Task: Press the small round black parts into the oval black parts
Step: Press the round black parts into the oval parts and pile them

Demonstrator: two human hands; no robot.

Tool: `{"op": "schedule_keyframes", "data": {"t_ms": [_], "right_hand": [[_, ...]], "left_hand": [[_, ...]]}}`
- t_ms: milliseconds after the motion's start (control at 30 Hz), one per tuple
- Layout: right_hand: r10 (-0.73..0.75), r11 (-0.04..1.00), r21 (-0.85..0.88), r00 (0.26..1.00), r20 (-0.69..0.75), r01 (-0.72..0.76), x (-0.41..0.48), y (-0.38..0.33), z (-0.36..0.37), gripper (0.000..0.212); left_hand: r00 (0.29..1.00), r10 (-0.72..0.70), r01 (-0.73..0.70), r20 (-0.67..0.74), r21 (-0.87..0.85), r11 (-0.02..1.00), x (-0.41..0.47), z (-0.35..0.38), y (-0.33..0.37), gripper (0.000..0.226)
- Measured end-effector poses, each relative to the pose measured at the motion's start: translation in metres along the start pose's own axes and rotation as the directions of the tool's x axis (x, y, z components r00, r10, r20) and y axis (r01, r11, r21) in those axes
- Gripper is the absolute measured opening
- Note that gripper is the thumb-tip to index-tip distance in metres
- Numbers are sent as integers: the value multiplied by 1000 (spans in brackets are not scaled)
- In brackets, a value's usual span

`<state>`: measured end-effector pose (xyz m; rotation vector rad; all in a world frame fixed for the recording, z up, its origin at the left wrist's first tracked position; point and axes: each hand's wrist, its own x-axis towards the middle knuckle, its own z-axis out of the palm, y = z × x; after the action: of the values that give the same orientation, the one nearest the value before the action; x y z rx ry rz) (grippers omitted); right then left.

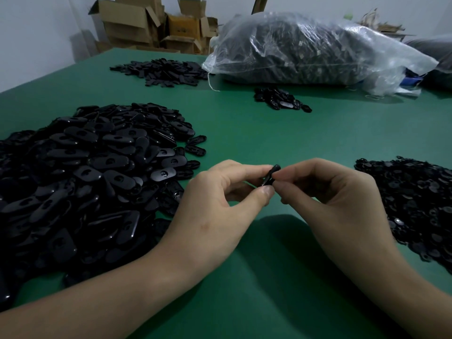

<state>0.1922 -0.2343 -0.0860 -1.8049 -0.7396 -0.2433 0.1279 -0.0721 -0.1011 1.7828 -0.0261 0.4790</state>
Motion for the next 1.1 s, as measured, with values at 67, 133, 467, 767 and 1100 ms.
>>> {"op": "schedule_keyframes", "data": {"t_ms": [67, 133, 467, 767, 1100], "right_hand": [[-1, 1000, -4, 1000, 2, 1, 0, 0, 0, 14], [-5, 1000, -18, 1000, 0, 5, 0, 0, 0, 15], [143, 974, 169, 989, 43, -149, 0, 3, -2, 10], [11, 993, -121, 1000, 3, -11, -2, -5, -2, 6], [68, 997, 22, 997, 39, -69, -4, -5, 0, 10]], "left_hand": [[1000, 8, -8, -5, 46, 999, 1, 0, 0, 26], [1000, 7, -6, -8, 68, 998, 1, -1, -1, 26], [1000, 2, -1, -14, 21, 1000, 0, -1, -1, 25], [999, -45, 44, -18, -71, 997, 1, -2, 0, 18], [994, -106, 99, -35, -178, 979, 1, -3, 2, 15]]}}
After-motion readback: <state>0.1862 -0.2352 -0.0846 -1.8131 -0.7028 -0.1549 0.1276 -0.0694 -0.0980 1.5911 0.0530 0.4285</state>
